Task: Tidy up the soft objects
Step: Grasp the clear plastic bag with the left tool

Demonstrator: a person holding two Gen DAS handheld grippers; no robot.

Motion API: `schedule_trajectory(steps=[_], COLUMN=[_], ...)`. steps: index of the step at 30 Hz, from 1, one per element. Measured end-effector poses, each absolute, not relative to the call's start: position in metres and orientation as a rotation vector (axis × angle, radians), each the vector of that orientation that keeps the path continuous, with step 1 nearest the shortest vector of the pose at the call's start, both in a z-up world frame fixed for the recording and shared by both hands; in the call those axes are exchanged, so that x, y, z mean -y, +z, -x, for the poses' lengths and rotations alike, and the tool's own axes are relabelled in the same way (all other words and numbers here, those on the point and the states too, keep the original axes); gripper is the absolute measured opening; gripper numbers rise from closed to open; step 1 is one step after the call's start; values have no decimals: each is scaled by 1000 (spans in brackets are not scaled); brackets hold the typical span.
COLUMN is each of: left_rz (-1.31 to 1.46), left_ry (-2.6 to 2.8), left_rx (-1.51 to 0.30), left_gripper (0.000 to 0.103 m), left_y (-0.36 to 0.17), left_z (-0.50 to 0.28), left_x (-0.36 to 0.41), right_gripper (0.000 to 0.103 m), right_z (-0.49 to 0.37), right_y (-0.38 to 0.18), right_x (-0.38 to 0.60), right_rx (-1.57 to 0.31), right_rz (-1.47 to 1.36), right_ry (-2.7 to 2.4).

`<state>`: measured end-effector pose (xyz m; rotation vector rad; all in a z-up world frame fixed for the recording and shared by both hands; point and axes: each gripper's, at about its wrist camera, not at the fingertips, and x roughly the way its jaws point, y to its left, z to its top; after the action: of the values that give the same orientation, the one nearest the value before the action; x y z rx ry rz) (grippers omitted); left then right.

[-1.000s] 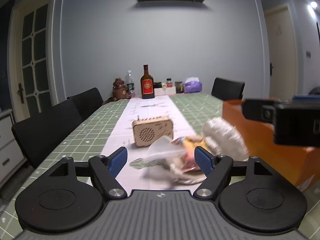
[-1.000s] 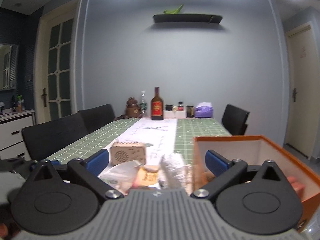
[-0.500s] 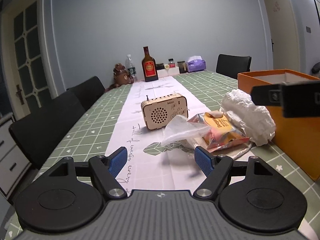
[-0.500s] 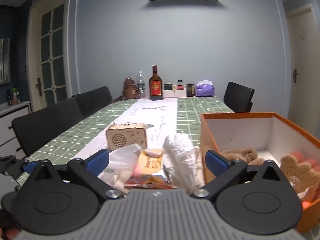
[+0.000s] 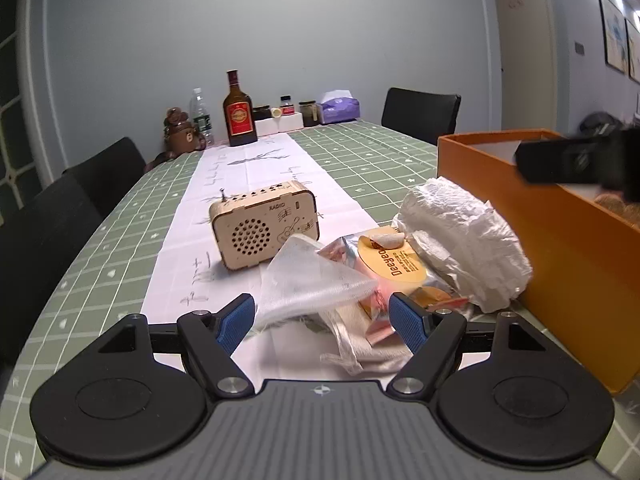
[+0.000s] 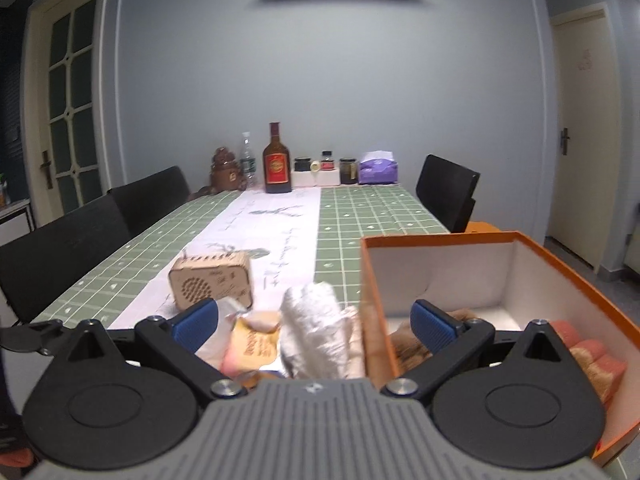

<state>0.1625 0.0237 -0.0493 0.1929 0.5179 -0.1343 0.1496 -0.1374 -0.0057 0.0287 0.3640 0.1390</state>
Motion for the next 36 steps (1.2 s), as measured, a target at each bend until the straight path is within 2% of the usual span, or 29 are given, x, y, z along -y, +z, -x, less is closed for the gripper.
schedule_trajectory(steps=[7,16,29,32,34,35,36], left_rz=[-272,-349,-229,-173,-151,-144,-137], left_ry=[-126,-108,-134,-150,-145,-148,-150], left_rx=[-570,-532,-473,-493,-495,-491,-488], left_gripper=[90,90,90,80,55,49,38], left_y=[-59,-70,-86,-86,-85,-85,-85], left_z=[-187,-202,-220,-224,-224,-223,-222], left_x=[-21,-8,-28,-36,-38,-39,-39], right_gripper=[100,100,100,100,100,100,100], right_z=[-163,-169,-161,-159,-157,-157,-156], right_y=[-1,-4,-6,-8,-11,-12,-13], right_x=[150,154,147,147,143,141,139], right_rx=[-408,-433,-390,-395,-399,-401,-400], right_rz=[-76,-97,-26,-42,-34,-29,-25], right_ry=[119,106,56,72,88,87,84])
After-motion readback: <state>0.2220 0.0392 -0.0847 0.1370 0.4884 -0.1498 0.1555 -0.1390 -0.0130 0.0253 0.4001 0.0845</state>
